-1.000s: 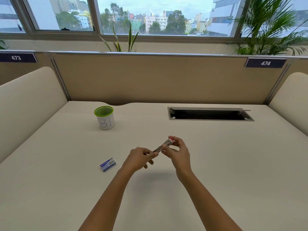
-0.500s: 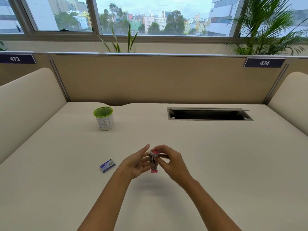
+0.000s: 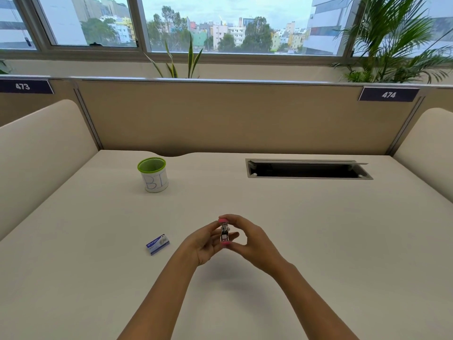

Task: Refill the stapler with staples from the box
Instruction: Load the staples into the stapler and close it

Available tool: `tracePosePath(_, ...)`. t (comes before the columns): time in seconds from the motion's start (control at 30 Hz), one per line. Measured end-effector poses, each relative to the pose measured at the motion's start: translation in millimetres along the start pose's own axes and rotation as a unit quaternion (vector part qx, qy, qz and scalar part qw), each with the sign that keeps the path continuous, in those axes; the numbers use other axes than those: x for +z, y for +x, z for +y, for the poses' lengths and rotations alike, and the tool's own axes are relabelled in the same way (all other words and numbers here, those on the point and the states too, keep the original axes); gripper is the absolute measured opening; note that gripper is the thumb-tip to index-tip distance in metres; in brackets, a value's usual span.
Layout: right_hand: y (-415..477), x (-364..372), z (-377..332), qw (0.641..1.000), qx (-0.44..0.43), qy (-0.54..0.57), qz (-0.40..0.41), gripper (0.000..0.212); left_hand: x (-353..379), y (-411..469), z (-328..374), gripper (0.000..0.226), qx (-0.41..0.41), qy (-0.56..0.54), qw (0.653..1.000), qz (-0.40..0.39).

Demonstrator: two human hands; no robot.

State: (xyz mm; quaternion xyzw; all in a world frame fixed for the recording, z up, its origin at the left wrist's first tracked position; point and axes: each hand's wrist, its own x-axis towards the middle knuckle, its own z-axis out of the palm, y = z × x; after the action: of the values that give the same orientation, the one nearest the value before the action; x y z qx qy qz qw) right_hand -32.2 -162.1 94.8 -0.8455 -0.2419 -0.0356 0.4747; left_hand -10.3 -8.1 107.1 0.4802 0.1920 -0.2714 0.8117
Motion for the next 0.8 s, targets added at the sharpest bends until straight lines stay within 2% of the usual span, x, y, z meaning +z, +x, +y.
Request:
tracePosePath(0.13,0.2,6.7,0.8,0.989,0.005,0.077,0.127,0.042,0.4,3.3,-4.2,0.024,0.014,0.035,0.999,0.018)
tracePosePath(0.27,5.0,10.3,-3.0,0.972,0.035,0.087,0.217,0.037,2.9,8.0,-13.0,0.021,0.035,0.102,0.993,0.048)
tracePosePath(0.47,7.3,15.8,3.0,0.962,0.067,0.068,0.254,0.034,9.8,11.2,-17.5,0.022,0.07,0.163,0.981,0.077)
tracePosePath(0.63,9.8,21.6,8.3,0.959,0.09,0.059,0.263,0.033,11.7,10.6,-19.9,0.032,0.094,0.193,0.975,0.06)
tracePosePath(0.8,11.9,26.6,14.4,0.955,0.105,0.049,0.272,0.033,12.3,12.7,-21.1,0.032,0.111,0.214,0.968,0.063)
